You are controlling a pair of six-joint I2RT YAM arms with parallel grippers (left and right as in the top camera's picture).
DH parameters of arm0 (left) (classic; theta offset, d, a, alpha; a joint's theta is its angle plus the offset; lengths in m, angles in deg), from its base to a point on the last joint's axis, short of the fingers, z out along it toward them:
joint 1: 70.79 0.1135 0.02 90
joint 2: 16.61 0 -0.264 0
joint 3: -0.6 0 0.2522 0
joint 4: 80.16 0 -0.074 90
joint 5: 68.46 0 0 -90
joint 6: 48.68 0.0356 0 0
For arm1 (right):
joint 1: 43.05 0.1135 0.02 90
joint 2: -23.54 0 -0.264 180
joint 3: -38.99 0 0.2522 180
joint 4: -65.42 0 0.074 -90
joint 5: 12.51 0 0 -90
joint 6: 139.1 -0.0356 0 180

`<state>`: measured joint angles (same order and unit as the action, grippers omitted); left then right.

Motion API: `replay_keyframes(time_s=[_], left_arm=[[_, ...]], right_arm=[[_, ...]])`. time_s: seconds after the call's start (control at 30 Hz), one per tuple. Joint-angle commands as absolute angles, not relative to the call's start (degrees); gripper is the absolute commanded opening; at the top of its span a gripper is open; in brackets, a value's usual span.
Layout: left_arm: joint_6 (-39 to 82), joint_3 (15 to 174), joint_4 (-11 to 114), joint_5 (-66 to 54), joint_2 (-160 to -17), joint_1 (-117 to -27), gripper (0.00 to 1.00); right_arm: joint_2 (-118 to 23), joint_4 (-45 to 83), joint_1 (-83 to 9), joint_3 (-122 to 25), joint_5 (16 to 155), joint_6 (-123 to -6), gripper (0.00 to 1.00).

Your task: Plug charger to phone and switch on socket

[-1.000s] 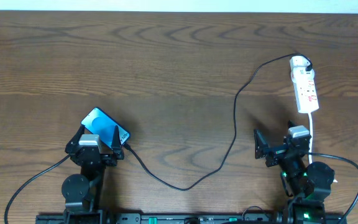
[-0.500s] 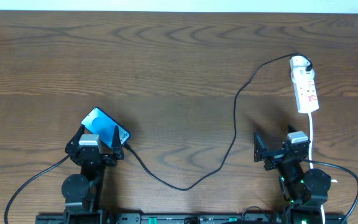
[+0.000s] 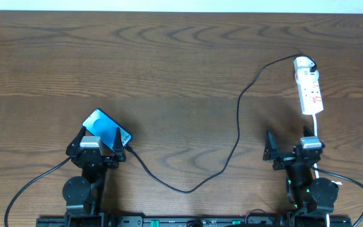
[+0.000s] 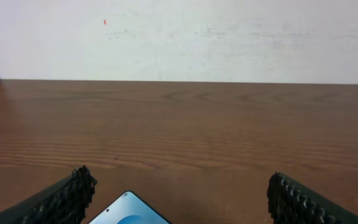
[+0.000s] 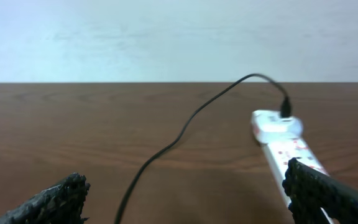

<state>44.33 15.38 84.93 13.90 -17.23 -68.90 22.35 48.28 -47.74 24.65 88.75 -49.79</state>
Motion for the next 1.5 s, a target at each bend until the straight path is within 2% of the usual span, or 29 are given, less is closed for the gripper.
replay_keyframes(time_s=[0.0,1.47], left_arm=[[44.3,14.6,82.7,11.9,-16.8,-68.6,0.91],[44.3,14.6,82.7,11.9,-16.8,-68.6,0.91]], right_arm=[[23.3,47.8,-47.1,24.9,84.0,-50.4,0.99],[23.3,47.4,-43.3,24.9,80.4,-51.6,0.99]])
